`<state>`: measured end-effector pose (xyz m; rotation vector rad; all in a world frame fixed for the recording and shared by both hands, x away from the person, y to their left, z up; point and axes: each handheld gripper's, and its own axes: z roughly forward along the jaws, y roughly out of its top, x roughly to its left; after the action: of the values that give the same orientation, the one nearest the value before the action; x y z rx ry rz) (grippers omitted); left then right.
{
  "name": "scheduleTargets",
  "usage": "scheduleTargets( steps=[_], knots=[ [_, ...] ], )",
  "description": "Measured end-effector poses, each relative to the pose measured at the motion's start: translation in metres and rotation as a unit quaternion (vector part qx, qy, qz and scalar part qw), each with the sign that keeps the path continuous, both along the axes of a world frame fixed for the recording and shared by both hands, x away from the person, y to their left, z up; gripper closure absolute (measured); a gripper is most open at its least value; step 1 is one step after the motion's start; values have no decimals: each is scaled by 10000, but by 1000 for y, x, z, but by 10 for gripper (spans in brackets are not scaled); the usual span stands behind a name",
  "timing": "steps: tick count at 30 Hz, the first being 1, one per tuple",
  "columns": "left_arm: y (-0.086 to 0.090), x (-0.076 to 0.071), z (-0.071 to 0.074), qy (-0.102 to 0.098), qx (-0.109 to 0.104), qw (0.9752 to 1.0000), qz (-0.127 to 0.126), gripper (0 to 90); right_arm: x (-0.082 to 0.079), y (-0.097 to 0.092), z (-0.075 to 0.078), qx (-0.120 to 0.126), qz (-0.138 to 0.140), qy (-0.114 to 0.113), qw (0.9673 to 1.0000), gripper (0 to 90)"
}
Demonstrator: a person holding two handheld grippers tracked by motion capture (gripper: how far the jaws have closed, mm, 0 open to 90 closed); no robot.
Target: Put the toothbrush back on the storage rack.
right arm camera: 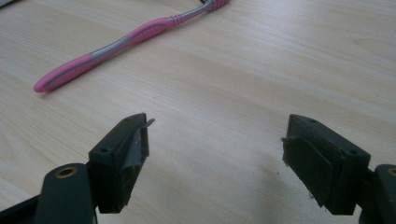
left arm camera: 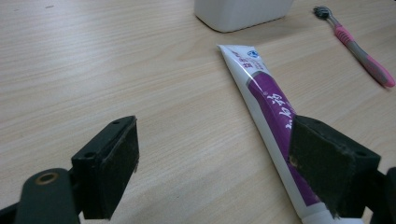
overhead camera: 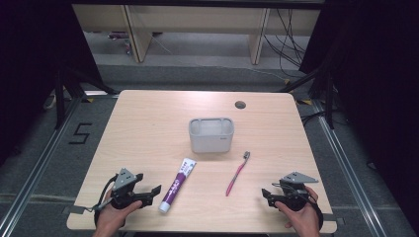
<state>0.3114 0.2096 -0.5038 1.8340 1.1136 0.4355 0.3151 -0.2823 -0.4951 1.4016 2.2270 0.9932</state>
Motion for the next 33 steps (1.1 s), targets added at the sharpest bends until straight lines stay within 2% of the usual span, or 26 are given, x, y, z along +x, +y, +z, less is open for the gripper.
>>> scheduleTargets(
  steps=[3,5,6,7,10,11,13,14,15,16,17,18,19,20,21,22,23,24,26,28,29,30,31,32,33],
  knots=[
    [0,0,0,6,-1,10000,-18,162,-2,2,2,15,-100,119,9999,238],
    [0,0,0,13,-3,10000,-11,162,2,0,0,-108,143,-198,9996,250],
    [0,0,0,17,-4,10000,-6,162,0,3,2,38,37,17,10000,249],
    [0,0,0,19,-2,10000,-8,162,-1,3,3,-7,7,45,10000,249],
    [0,1,0,21,4,10000,-7,162,2,4,3,-77,115,-96,9999,253],
    [0,1,0,21,18,10000,11,162,2,8,5,89,88,20,9999,260],
    [0,1,0,24,24,10000,10,162,2,9,6,66,95,34,9999,281],
    [0,1,-1,25,18,10000,15,162,4,9,5,-9,316,-125,9994,299],
    [0,1,-1,24,26,10000,15,162,5,8,7,-100,411,-207,9989,301],
    [0,1,-1,23,23,10000,19,162,3,13,9,21,318,-28,9995,340],
    [0,1,-1,23,23,10000,19,162,3,13,9,21,318,-28,9995,340],
    [0,1,-1,24,23,10000,20,162,5,13,9,-26,433,-146,9990,362],
    [0,1,-1,26,31,10000,16,162,5,15,10,64,412,-56,9991,363],
    [0,1,-1,27,26,10000,19,162,6,15,10,-53,426,-127,9990,379],
    [0,1,-1,26,26,10000,18,162,6,17,10,-7,423,-101,9991,412],
    [0,1,-1,22,28,10000,21,162,8,18,11,-10,545,-203,9983,430],
    [0,1,-1,21,33,10000,17,162,8,18,11,-10,545,-203,9983,430],
    [0,1,0,20,34,10000,14,162,8,20,13,51,525,-188,9984,474],
    [0,2,-1,26,21,10000,41,162,10,21,15,78,504,-193,9985,473],
    [0,2,-1,31,-5,10000,29,162,12,21,14,133,596,-235,9979,473],
    [0,2,-1,33,1,10000,38,162,12,23,14,125,511,-162,9985,468],
    [0,2,-1,32,1,10000,36,162,13,23,14,24,446,-176,9988,461],
    [0,2,-1,34,11,10000,33,162,15,24,14,59,507,-154,9986,460],
    [0,2,-1,32,10,10000,38,162,18,28,14,29,506,-70,9987,457],
    [0,2,-1,32,10,10000,38,162,20,29,15,-25,585,-88,9982,456]
  ],
)
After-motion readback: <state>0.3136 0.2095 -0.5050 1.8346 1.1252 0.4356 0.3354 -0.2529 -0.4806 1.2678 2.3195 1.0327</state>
